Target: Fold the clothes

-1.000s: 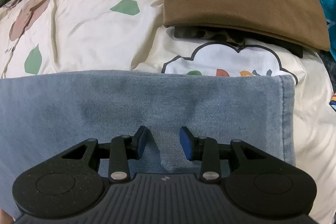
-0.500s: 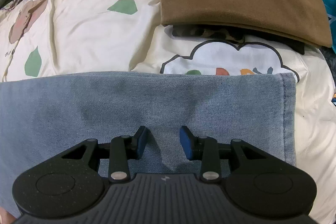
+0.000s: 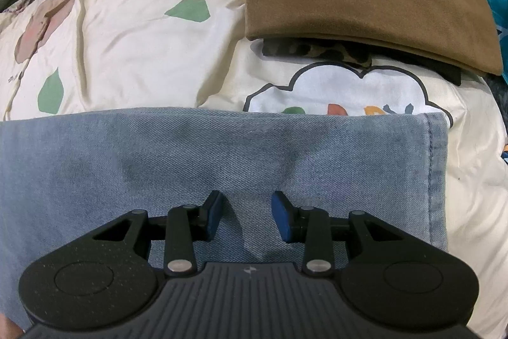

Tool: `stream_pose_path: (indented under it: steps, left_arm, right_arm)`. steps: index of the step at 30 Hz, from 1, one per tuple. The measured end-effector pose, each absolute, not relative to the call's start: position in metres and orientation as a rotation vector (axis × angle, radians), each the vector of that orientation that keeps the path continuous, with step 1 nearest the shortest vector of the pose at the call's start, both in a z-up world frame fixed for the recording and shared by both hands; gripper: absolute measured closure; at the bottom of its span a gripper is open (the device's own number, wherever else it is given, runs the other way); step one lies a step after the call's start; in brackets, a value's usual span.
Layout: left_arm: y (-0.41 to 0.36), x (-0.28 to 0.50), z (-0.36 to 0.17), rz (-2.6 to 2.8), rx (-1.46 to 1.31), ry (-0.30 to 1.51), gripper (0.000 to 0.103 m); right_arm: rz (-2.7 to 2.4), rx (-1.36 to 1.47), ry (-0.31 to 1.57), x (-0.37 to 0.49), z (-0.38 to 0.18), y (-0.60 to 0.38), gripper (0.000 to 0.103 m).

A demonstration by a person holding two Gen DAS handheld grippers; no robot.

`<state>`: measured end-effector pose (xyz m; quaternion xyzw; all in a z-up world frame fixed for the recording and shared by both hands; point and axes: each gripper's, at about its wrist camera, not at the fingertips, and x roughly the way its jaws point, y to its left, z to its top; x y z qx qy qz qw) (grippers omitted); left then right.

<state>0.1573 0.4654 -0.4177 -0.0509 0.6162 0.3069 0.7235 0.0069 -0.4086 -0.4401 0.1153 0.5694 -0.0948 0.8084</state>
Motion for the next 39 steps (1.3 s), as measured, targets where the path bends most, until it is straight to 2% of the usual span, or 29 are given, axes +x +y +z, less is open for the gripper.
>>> stream_pose_path:
  steps: [4,13,19,27,32,33,39]
  left_arm:
    - [0.464,0.166,-0.413,0.649,-0.072,1.398,0.072]
    - [0.454,0.130,-0.360,0.606,-0.086,1.314,0.076]
    - [0.451,0.120,-0.375,0.616,-0.060,1.343,0.081]
    - [0.461,0.120,-0.407,0.652,-0.056,1.357,0.076]
    - [0.457,0.128,-0.398,0.688,-0.054,1.350,0.078]
    - [0.455,0.130,-0.394,0.692,-0.050,1.338,0.082]
    - [0.433,0.153,-0.335,0.655,-0.015,1.095,0.082]
  right_arm:
    - [-0.208,0.244,1.222,0.008,-0.440,-0.407,0.061]
    - [-0.212,0.249,1.213,0.006,-0.439,-0.407,0.061]
    - [-0.203,0.244,1.216,0.005,-0.438,-0.409,0.061]
    - [-0.201,0.219,1.228,0.006,-0.436,-0.406,0.061]
    - [-0.199,0.218,1.236,0.008,-0.436,-0.407,0.061]
    - [-0.199,0.221,1.233,0.007,-0.436,-0.407,0.061]
    - [-0.218,0.240,1.218,0.003,-0.435,-0.408,0.061]
